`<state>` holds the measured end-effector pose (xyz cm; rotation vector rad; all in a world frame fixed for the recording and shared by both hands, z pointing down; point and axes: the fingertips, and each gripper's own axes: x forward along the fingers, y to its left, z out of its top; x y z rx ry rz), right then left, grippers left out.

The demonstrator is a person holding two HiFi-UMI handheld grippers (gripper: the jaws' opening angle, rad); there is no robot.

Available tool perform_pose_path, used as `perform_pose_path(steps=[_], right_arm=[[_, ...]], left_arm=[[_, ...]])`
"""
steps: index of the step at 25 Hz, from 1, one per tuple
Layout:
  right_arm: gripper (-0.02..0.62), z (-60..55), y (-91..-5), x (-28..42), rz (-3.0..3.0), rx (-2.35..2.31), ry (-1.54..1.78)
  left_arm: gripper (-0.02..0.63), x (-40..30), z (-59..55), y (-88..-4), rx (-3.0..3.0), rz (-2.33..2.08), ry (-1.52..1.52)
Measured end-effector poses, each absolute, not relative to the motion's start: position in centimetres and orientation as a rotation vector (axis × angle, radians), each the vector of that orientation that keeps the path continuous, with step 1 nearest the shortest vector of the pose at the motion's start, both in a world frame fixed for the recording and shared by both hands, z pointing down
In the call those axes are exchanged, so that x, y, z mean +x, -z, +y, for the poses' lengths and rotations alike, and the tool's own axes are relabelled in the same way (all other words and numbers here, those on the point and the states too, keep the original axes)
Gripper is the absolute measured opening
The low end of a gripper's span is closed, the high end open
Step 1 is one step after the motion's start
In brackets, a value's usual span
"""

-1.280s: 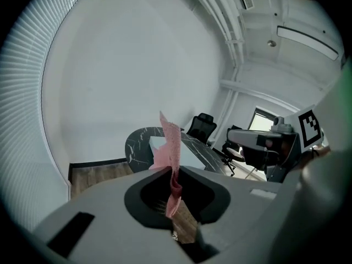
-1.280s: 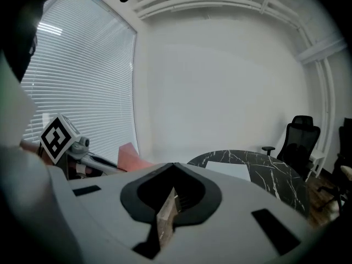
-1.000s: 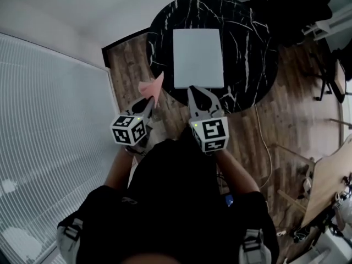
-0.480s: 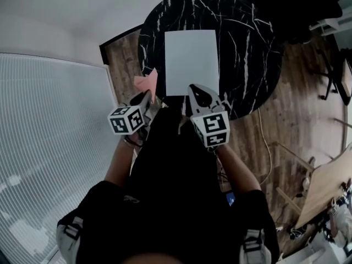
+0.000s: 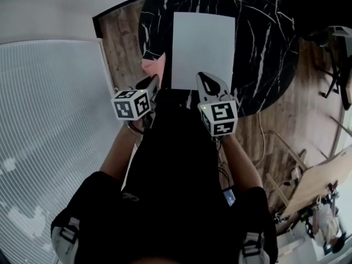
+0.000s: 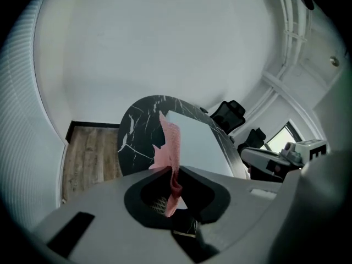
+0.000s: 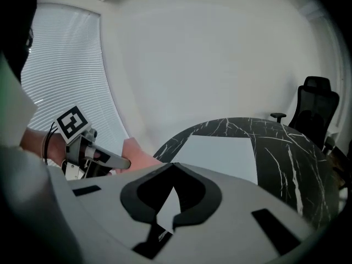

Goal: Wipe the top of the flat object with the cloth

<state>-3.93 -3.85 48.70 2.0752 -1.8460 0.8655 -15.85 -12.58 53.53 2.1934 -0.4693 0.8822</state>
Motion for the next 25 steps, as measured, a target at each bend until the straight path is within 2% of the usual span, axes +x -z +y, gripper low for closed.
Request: perform_pose_path(steps=[9,25], right_arm=[[-0.005,-4.0,-52.0,-4.4,-1.818,1.985,-0.94],[-0.006,-4.8,-52.2,-5.1,-1.816,1.94,-0.955]], left_arm=[[0.025,-16.1,-10.3,-58.1,2.064,-0.434,-0.928],[0.025,-13.1,-8.6,-59.3,2.033,-0.308,-0.951]])
